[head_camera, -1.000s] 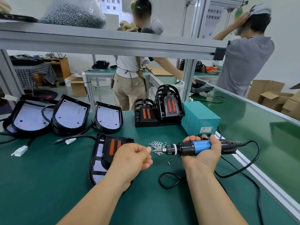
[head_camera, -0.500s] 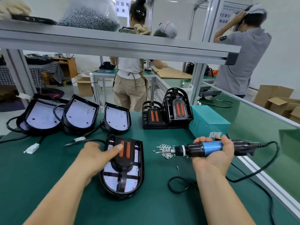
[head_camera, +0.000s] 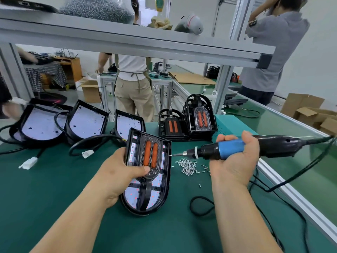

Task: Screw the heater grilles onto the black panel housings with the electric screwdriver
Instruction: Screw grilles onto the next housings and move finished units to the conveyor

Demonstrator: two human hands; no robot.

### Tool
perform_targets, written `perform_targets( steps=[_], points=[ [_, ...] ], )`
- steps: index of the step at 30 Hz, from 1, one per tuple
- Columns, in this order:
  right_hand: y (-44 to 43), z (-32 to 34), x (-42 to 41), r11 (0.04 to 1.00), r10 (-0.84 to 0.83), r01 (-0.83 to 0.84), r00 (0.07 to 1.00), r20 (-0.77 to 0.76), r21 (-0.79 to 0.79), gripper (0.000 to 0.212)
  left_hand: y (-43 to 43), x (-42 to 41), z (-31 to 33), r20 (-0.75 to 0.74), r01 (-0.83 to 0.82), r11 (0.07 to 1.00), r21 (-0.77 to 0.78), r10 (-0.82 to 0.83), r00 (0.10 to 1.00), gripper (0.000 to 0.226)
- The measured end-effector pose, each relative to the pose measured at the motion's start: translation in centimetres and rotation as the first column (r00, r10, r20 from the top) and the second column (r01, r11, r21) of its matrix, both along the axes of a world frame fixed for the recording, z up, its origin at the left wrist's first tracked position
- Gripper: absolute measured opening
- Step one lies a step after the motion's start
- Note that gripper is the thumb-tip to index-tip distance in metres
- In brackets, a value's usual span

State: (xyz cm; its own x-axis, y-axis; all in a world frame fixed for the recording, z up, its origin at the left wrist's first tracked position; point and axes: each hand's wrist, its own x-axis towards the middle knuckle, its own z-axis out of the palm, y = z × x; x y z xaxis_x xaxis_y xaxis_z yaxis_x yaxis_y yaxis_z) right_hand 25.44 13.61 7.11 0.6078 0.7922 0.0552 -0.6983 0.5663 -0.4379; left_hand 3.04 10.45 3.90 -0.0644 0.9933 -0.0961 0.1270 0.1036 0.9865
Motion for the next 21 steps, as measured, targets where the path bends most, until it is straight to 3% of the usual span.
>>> perform_targets(
  steps=[5,21],
  points=[
    [0.0,2.2,-0.4,0.995,-0.031,0.031,1.0,-0.003,0.098,0.026,-0.1,0.1,0.0,-0.034,0.005,0.999,0.032,-0.004,0.999,0.043],
    [2.0,1.9,-2.9,0.986,-0.054,0.023,0.98,0.189,0.163,0.017,0.0,0.1,0.0,-0.024,-0.005,1.0,-0.008,0.004,1.0,0.055]
  ],
)
